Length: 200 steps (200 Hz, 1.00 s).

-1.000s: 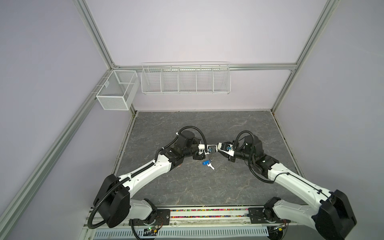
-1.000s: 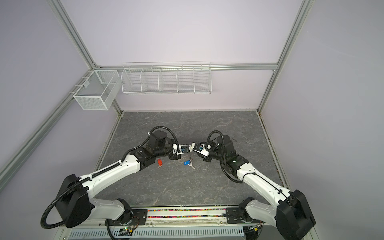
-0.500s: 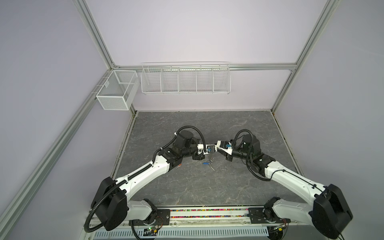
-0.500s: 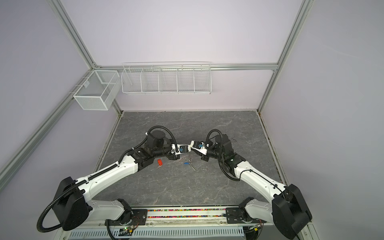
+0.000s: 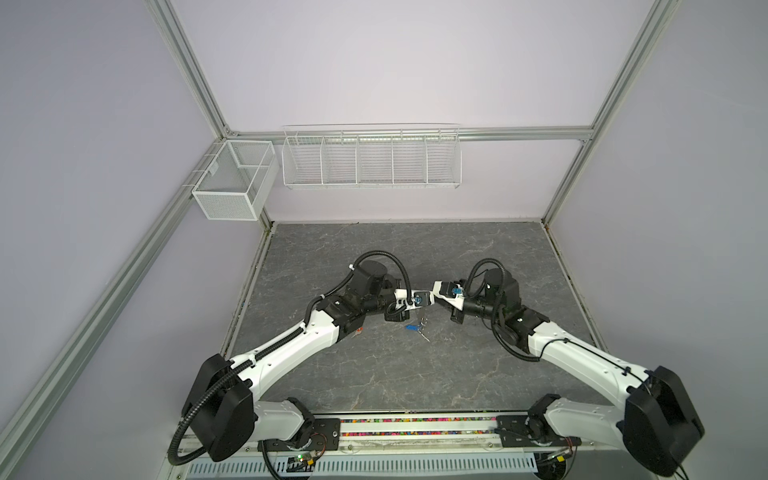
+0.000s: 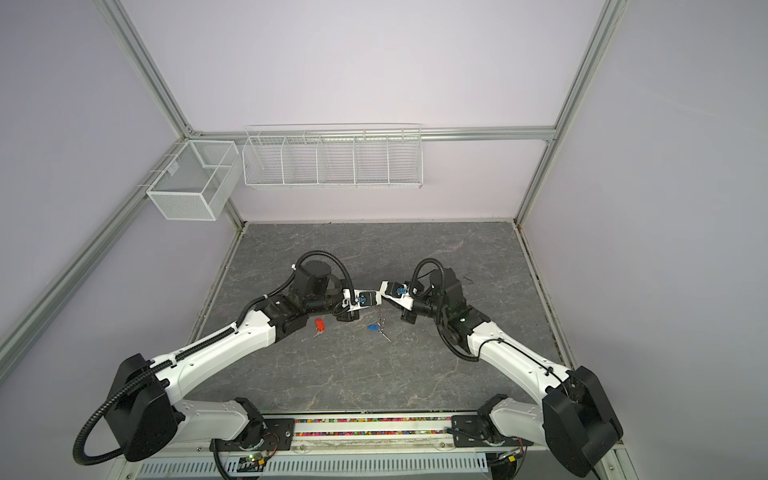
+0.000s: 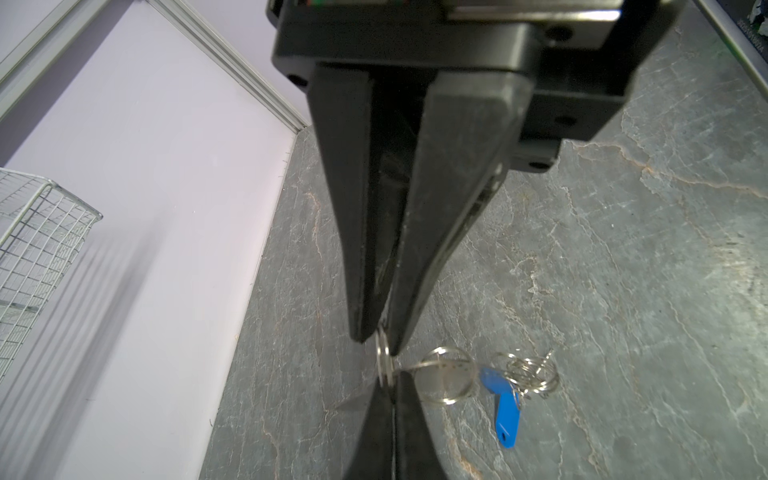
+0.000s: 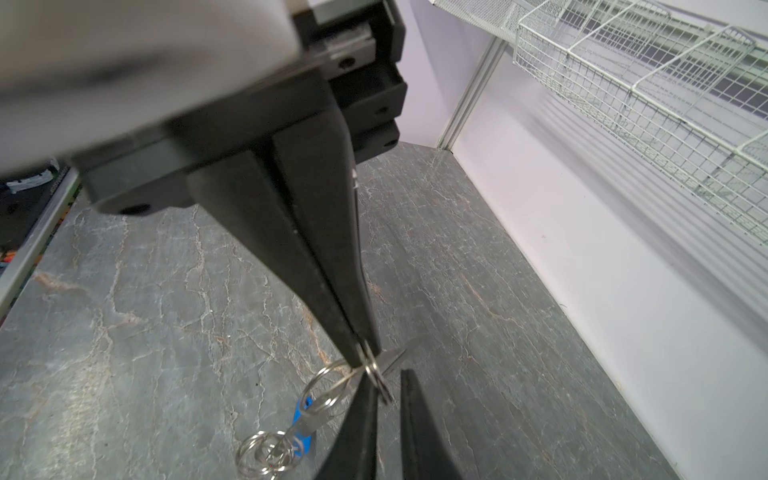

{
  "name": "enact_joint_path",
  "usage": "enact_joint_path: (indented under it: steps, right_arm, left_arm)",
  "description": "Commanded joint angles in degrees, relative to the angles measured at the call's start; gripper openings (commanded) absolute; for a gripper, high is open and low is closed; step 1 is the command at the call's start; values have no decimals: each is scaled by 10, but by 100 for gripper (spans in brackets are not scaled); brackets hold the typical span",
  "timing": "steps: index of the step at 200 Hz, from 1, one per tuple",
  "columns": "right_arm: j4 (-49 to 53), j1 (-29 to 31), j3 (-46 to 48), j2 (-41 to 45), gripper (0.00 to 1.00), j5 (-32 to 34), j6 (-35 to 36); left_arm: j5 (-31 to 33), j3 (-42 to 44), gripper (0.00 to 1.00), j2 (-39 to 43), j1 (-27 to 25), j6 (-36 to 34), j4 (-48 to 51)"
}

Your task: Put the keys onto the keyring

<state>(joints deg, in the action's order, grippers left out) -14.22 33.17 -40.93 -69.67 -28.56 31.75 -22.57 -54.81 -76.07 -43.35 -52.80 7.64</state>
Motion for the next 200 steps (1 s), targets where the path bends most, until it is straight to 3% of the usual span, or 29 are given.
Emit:
enact_joint_path:
  steps: [1, 57, 75, 94, 131, 157, 173, 200]
  right_arm:
    - [-1, 6, -7, -7, 9, -14, -3]
    - [-3, 7, -6, -16, 7, -34, -20]
    - [0, 7, -6, -18, 17, -34, -22]
    - [-3, 6, -4, -15, 17, -30, -21]
    - [7, 6, -5, -12, 7, -33, -14]
    - [1, 7, 0, -10, 7, -36, -15]
    - [-33, 5, 13, -5, 7, -26, -29]
    - [-99, 3, 32, -5, 7, -31, -66]
  left_arm:
    - [-22, -21, 0, 2, -3, 0, -1]
    - [-24, -14, 0, 3, -2, 23, -16]
    - [-31, -16, 0, 3, -2, 19, -8]
    - [-32, -20, 0, 0, -2, 16, 5]
    - [-29, -20, 0, 3, -2, 15, 4]
    - [-25, -15, 0, 6, 0, 40, -14]
    - [-25, 4, 19, 14, 15, 81, -50]
    - [-102, 59, 25, 27, 69, 185, -148]
